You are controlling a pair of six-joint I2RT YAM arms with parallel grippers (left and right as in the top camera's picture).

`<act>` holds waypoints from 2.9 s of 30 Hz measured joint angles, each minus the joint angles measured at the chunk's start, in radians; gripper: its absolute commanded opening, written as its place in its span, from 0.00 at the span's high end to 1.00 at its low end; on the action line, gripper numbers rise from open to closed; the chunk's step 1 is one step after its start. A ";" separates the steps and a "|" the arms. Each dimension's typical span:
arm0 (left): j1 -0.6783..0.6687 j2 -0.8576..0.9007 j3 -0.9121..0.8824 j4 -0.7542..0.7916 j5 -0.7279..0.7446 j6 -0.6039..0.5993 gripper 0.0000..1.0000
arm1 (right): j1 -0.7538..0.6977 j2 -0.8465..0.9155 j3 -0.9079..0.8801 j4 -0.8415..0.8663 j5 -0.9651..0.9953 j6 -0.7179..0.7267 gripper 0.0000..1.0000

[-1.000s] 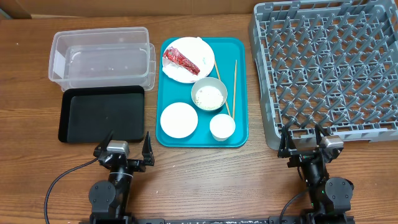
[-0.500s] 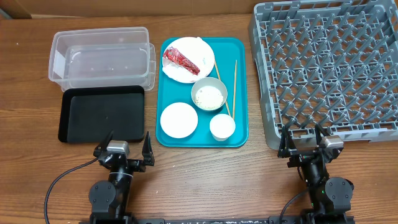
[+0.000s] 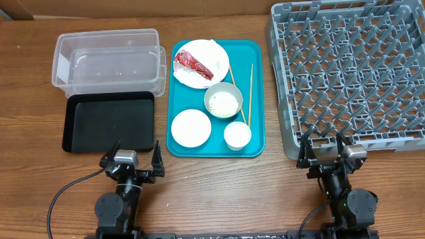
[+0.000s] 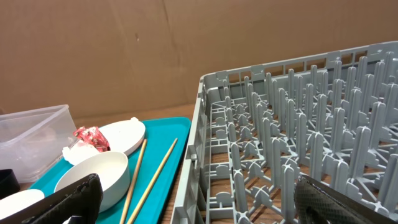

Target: Sort waste into correct bins and load items into the dishwasher

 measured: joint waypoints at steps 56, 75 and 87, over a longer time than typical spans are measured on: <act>-0.122 1.625 1.964 -0.959 0.187 0.007 0.00 | 0.000 1.047 1.279 -0.821 -0.021 -0.131 0.00; -0.184 2.378 2.368 -1.167 0.271 0.021 0.16 | 0.000 1.249 1.345 -0.948 -0.260 -0.130 0.00; -0.335 2.441 2.369 -1.062 -0.141 -0.224 0.00 | 0.000 1.249 1.345 -0.980 -0.275 -0.130 0.00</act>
